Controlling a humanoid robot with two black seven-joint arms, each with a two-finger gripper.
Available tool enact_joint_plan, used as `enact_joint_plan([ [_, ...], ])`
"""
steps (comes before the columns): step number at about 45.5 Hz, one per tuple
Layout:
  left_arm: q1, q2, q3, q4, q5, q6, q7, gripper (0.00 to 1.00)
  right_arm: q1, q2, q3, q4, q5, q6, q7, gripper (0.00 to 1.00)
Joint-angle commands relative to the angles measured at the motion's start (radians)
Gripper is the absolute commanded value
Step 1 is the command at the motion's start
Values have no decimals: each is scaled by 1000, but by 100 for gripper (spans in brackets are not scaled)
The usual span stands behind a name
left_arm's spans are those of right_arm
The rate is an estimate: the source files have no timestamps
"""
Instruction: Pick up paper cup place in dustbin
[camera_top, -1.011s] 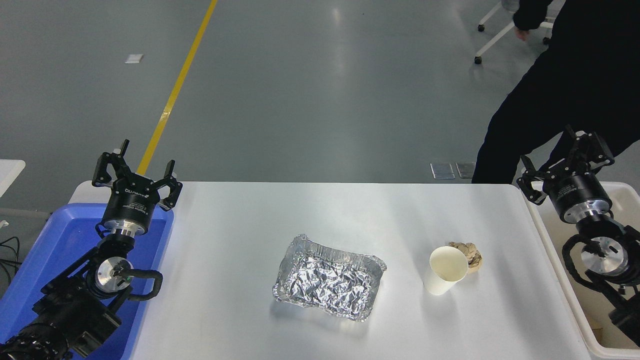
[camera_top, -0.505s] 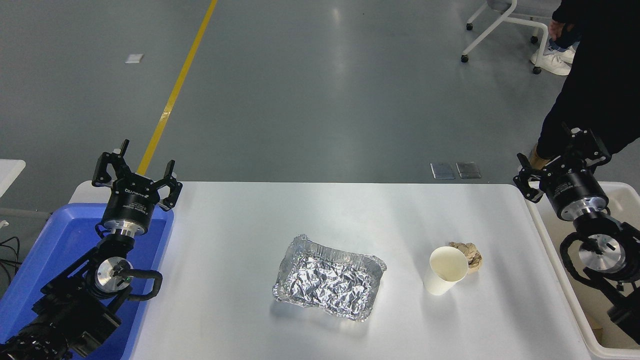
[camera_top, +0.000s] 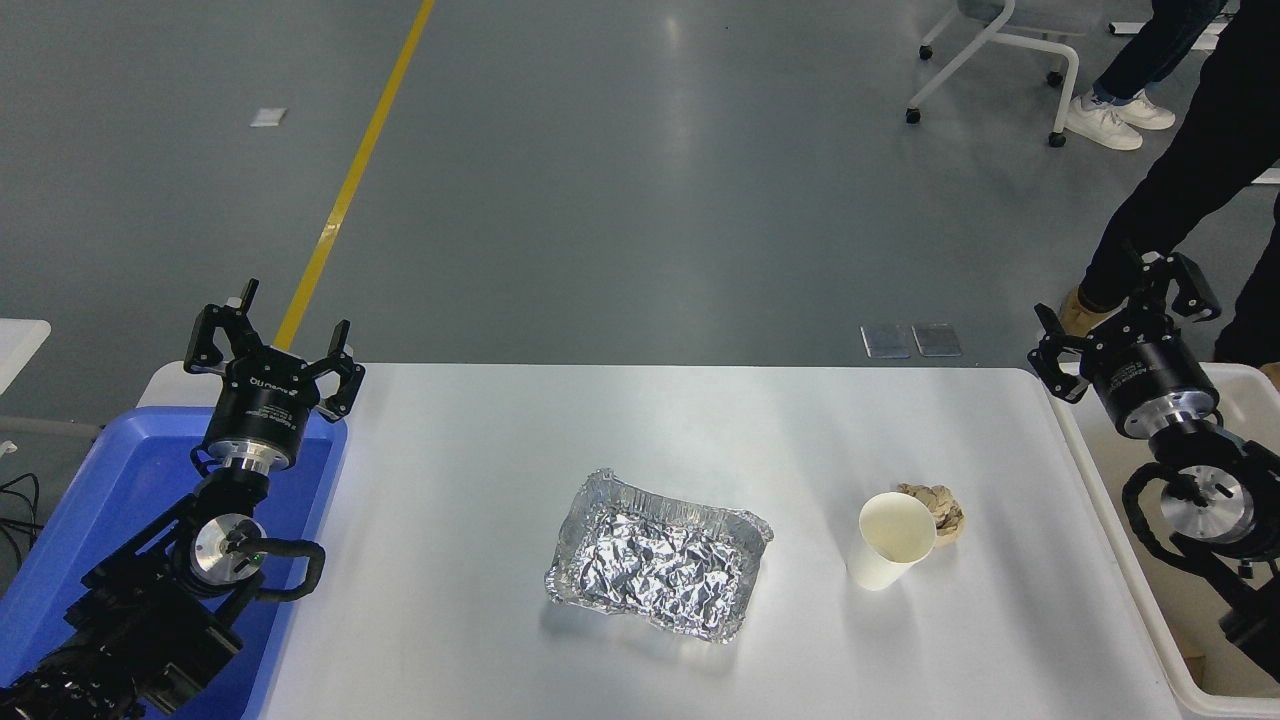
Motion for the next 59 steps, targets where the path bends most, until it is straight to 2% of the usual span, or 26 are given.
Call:
enact_joint_plan([
  [1,0,-1,0,0,0,0,0,98,17,-11,-5,1,0,5,0,100],
  [21,0,1,-1,0,0,0,0,98,54,-23,-58,-13,0,7,0,100],
  [27,0,-1,-1,0,0,0,0,98,113,-69,-167,-36,-2,-5,-9,100],
  [41,0,1,-1,0,0,0,0,98,477,-183,-856,-98,27,-65,-18,100],
  [45,0,1,-1,0,0,0,0,98,589,-201,-1061,-95,43,-64,-46,100],
  [51,0,-1,-1,0,0,0,0,98,794,-181,-1423,-79,46,-58,-53,100],
  [59,0,-1,-1,0,0,0,0,98,1023,-91,-1831,-39,46,-47,-52,100],
])
